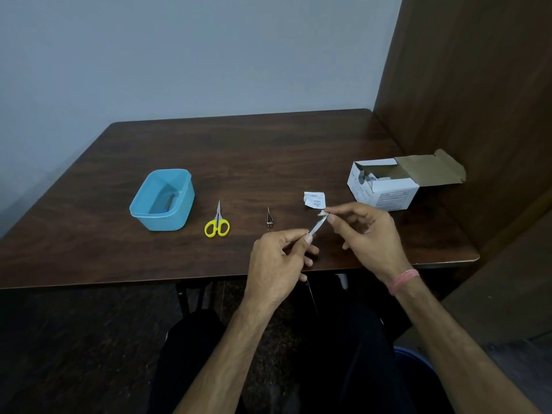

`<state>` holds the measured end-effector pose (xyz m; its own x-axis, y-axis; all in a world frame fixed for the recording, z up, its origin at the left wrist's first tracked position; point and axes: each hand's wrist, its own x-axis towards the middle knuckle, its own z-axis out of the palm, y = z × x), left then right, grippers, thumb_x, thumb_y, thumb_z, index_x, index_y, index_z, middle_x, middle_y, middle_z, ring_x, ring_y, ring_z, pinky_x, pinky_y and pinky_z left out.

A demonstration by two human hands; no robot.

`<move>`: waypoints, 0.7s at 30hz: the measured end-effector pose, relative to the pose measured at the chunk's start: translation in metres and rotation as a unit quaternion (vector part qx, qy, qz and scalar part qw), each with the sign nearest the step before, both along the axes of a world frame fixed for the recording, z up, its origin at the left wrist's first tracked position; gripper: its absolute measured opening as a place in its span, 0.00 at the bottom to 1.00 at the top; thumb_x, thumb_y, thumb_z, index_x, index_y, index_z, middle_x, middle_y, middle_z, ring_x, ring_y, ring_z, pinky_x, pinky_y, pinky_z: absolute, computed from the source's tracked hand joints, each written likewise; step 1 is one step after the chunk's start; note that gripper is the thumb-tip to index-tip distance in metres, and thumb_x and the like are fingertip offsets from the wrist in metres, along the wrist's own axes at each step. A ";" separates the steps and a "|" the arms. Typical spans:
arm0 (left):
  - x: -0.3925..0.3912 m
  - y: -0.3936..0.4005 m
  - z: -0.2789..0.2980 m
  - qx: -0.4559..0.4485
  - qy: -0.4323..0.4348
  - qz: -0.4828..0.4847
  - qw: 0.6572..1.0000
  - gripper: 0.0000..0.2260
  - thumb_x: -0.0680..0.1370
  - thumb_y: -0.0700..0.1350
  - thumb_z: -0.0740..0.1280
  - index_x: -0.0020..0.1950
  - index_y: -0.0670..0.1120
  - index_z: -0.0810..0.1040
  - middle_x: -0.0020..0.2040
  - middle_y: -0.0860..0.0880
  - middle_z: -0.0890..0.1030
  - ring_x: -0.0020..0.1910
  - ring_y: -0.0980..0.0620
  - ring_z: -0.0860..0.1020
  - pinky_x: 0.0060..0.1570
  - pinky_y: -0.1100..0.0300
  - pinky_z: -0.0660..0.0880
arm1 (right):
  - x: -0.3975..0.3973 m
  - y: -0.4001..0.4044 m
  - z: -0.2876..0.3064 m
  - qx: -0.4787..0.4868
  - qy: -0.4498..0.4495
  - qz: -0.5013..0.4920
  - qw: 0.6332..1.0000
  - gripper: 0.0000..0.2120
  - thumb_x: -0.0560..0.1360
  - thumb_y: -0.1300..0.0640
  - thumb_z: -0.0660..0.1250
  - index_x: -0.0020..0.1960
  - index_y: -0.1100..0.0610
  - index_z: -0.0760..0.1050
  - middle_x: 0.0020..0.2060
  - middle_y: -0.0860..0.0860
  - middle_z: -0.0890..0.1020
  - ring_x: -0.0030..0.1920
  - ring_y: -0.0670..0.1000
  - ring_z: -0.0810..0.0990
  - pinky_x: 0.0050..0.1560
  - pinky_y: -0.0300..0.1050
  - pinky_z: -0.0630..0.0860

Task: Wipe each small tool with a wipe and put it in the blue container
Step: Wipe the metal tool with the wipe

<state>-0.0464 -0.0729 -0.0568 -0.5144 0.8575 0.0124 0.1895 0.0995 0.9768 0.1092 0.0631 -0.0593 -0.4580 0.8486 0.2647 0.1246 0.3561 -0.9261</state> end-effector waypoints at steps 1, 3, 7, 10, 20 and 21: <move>-0.001 0.000 0.001 -0.002 0.000 -0.005 1.000 0.08 0.87 0.46 0.71 0.63 0.49 0.90 0.45 0.53 0.91 0.39 0.57 0.87 0.32 0.59 0.83 | 0.001 0.003 0.001 -0.017 0.016 0.017 1.000 0.05 0.80 0.58 0.78 0.56 0.51 0.89 0.45 0.50 0.89 0.45 0.53 0.87 0.37 0.50 0.83; -0.002 -0.001 0.002 -0.007 -0.002 -0.017 1.000 0.08 0.88 0.46 0.71 0.61 0.49 0.90 0.45 0.53 0.91 0.39 0.57 0.87 0.33 0.59 0.84 | 0.002 0.010 0.004 -0.053 0.041 0.056 0.996 0.04 0.80 0.62 0.77 0.55 0.58 0.88 0.52 0.53 0.90 0.49 0.53 0.88 0.39 0.47 0.84; -0.004 -0.003 0.002 -0.011 -0.003 -0.031 0.999 0.08 0.87 0.46 0.71 0.62 0.48 0.90 0.46 0.52 0.91 0.40 0.56 0.87 0.34 0.59 0.84 | 0.006 0.015 0.004 -0.080 0.042 0.096 0.991 0.05 0.79 0.66 0.76 0.54 0.63 0.86 0.48 0.57 0.90 0.47 0.54 0.88 0.39 0.41 0.85; -0.005 -0.003 0.003 -0.012 -0.001 -0.034 0.999 0.08 0.87 0.46 0.72 0.62 0.48 0.90 0.46 0.52 0.91 0.40 0.56 0.87 0.35 0.59 0.84 | 0.005 0.014 0.003 -0.076 0.047 0.102 0.991 0.05 0.78 0.68 0.77 0.54 0.62 0.85 0.45 0.54 0.88 0.44 0.53 0.88 0.41 0.41 0.85; -0.005 -0.005 0.003 -0.011 0.004 -0.040 0.999 0.08 0.88 0.46 0.71 0.62 0.49 0.90 0.47 0.53 0.91 0.42 0.56 0.87 0.35 0.59 0.84 | 0.005 0.013 0.004 -0.058 0.011 0.125 0.990 0.08 0.80 0.66 0.76 0.57 0.57 0.88 0.53 0.65 0.87 0.47 0.54 0.84 0.46 0.38 0.84; -0.004 -0.005 0.003 -0.010 0.003 -0.039 0.999 0.08 0.88 0.45 0.71 0.62 0.49 0.90 0.47 0.53 0.91 0.42 0.56 0.87 0.35 0.60 0.84 | 0.005 0.012 0.005 -0.062 0.011 0.122 0.991 0.08 0.80 0.66 0.76 0.56 0.56 0.88 0.52 0.65 0.87 0.46 0.54 0.84 0.45 0.38 0.84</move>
